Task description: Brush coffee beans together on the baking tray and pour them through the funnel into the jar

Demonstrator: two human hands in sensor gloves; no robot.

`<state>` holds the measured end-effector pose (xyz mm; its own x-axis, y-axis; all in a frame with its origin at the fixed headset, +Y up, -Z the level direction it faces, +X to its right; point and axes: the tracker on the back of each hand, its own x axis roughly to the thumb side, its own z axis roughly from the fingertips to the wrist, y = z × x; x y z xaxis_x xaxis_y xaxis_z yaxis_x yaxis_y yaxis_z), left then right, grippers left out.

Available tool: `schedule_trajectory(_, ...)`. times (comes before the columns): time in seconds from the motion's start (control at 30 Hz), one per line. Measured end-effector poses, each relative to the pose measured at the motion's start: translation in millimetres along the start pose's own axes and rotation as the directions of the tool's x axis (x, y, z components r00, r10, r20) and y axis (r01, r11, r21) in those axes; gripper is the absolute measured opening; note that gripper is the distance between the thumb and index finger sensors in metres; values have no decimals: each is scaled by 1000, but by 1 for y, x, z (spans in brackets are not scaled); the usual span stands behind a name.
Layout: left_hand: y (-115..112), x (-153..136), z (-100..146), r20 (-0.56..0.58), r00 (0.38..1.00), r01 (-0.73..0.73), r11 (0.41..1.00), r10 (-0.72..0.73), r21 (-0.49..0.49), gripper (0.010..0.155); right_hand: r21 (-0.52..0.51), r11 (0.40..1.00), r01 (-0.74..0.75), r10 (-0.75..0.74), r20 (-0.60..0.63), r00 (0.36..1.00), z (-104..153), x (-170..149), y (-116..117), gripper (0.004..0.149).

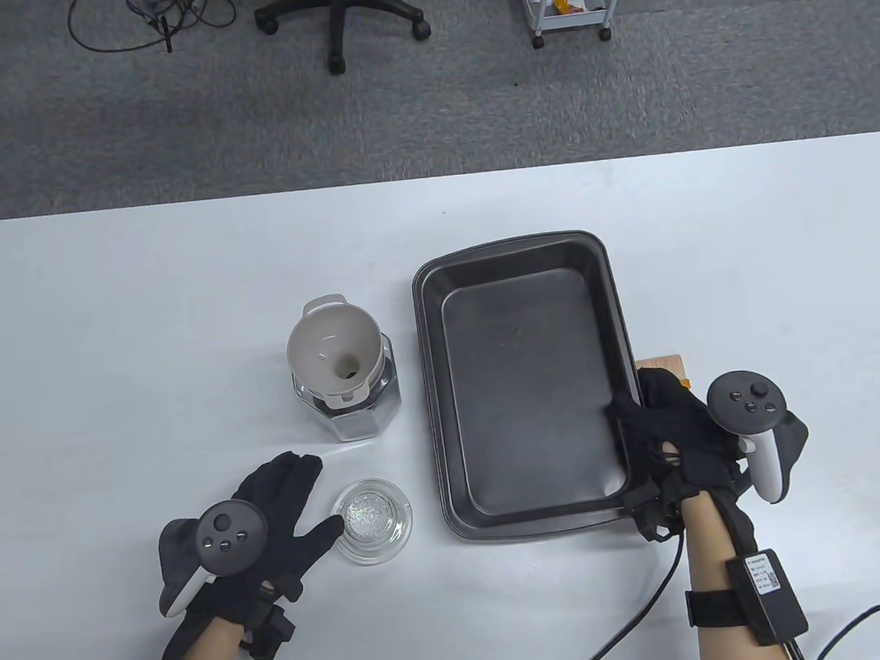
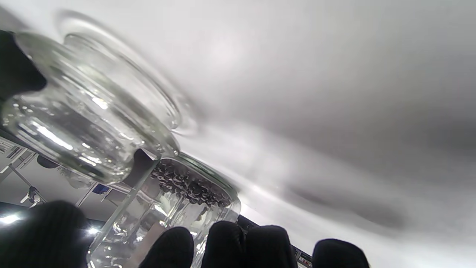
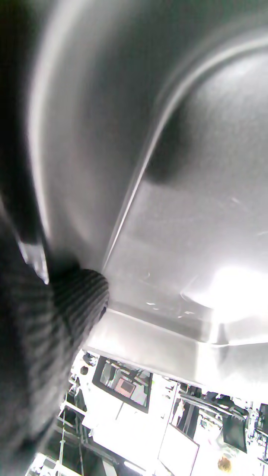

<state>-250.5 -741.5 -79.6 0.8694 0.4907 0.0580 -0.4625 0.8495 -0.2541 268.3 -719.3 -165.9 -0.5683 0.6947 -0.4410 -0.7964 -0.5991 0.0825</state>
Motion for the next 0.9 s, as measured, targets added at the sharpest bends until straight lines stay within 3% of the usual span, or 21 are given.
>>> schedule_trajectory(0.3,0,3,4,6,1000,27,1000,-27,15,82,41,999,13,-12,-43,999,-3,-5,14,24)
schedule_trajectory(0.53,1,0,4,-10,999,30,999,-30,10,82,9,999,-35,36,-83,996,2,-9,25,31)
schedule_trajectory(0.9,-1,0,4,-25,999,45,999,-45,2,82,-42,999,-22,20,-54,998,0,-15,23,37)
